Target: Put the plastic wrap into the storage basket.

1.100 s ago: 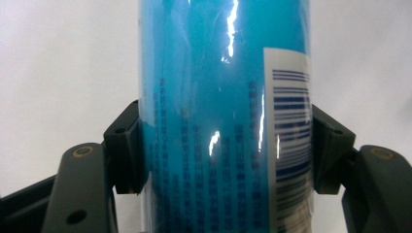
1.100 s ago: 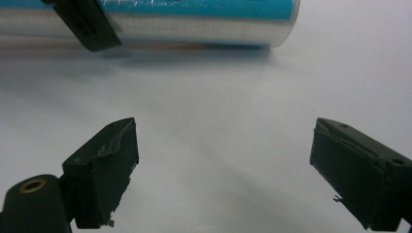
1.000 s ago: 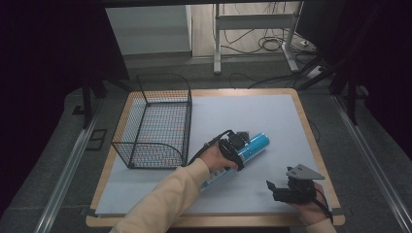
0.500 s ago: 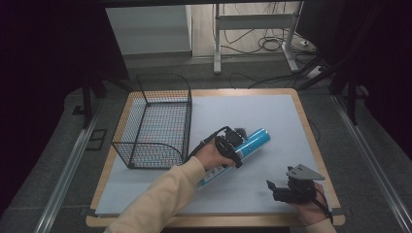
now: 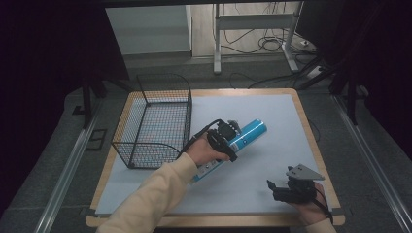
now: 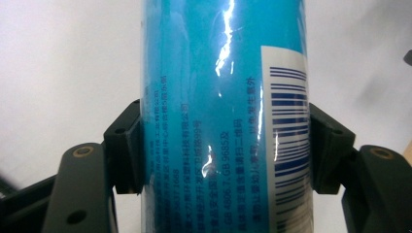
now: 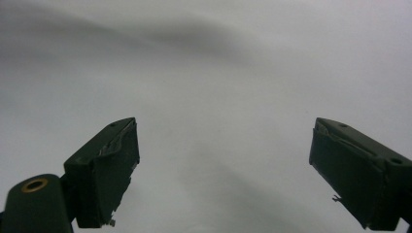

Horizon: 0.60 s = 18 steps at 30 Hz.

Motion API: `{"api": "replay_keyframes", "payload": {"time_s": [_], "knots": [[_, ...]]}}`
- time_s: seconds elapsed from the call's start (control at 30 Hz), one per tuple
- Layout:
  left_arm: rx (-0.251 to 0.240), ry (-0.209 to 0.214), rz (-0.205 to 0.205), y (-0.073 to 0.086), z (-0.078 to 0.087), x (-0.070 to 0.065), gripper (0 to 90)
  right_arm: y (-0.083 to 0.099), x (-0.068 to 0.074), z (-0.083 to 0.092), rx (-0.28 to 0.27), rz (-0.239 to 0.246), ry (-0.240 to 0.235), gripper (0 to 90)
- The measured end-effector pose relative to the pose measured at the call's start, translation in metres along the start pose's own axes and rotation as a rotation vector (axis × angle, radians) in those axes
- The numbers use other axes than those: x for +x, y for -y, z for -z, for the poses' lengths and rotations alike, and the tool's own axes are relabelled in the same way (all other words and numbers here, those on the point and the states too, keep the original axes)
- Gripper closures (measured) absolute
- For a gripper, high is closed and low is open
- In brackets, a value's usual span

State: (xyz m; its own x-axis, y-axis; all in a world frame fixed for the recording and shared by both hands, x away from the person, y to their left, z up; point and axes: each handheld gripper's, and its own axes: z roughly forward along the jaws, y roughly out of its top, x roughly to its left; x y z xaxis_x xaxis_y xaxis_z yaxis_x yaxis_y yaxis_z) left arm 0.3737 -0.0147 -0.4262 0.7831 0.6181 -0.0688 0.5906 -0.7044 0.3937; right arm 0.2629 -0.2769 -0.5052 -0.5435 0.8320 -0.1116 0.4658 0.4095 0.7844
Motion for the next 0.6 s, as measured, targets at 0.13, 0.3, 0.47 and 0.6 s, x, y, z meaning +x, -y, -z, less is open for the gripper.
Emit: {"api": "replay_keyframes", "payload": {"time_s": [0.13,0.3,0.47,0.6], "knots": [[-0.019,-0.003,0.009,0.003,0.01,0.004,31.5,0.0,0.0,0.0,0.001,0.003,0.001,11.1],[-0.033,0.005,0.023,0.004,0.017,0.008,31.4,0.0,0.001,0.0,0.0,0.003,0.002,11.1],[-0.04,-0.001,0.028,0.005,0.021,0.01,31.5,0.0,0.0,0.0,0.002,0.0,0.005,11.1],[-0.043,-0.001,0.027,0.005,0.022,0.011,31.5,0.0,0.0,0.0,0.001,0.0,0.005,11.1]]}}
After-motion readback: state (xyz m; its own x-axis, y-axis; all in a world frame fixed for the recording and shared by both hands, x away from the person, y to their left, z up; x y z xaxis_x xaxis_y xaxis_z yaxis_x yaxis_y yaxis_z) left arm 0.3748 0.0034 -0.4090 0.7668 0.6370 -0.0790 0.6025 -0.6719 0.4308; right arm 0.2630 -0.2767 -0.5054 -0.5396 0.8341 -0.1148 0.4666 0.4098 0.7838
